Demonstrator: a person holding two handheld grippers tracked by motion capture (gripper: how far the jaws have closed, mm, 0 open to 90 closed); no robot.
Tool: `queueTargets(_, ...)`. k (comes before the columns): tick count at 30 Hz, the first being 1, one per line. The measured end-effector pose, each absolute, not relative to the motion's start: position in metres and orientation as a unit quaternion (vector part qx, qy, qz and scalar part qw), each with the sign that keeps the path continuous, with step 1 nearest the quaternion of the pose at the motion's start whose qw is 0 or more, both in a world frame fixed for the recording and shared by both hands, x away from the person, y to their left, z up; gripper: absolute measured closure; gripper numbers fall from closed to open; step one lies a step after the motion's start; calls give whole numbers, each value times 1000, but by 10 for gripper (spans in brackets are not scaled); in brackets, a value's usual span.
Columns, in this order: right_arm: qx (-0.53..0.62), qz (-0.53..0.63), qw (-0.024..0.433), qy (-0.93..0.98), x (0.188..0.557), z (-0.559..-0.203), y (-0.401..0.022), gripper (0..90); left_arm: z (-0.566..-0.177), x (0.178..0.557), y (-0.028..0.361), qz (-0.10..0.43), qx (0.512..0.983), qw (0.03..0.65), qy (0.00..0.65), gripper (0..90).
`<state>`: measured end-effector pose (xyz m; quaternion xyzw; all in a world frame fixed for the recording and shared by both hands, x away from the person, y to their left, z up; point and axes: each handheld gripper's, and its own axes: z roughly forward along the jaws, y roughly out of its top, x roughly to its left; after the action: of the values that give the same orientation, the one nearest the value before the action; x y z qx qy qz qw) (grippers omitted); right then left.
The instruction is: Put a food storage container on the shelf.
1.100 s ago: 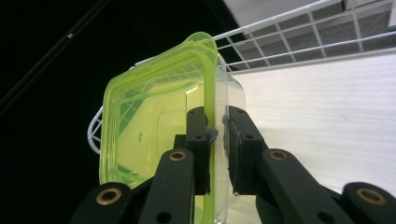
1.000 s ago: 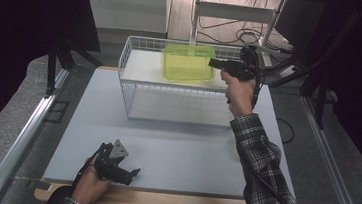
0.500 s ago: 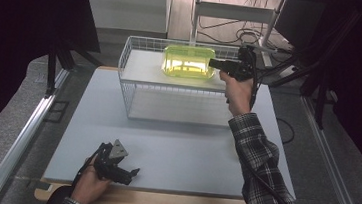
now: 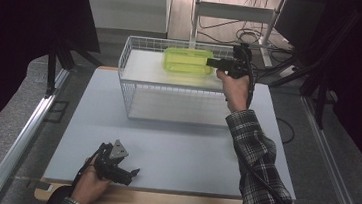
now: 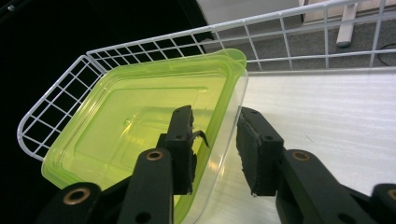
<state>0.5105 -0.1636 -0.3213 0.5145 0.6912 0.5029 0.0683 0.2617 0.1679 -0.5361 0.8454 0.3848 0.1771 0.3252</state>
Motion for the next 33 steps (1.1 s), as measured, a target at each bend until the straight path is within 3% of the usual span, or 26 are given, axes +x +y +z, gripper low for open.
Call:
queueTargets(3,512,500,81,694,512,-322,-163,611,-536,262,168,177,846,325,384,0)
queueTargets(9,505,492,95,703,512,-320,-161,593,-536,262,167,177,847,323,383,0)
queueTargets(20,471,504,80,720,499,-314,-165,369,-533,263,170,148,832,348,407,8)
queueTargets(33,433,505,87,741,476,-318,-167,229,-533,263,168,148,832,345,409,14)
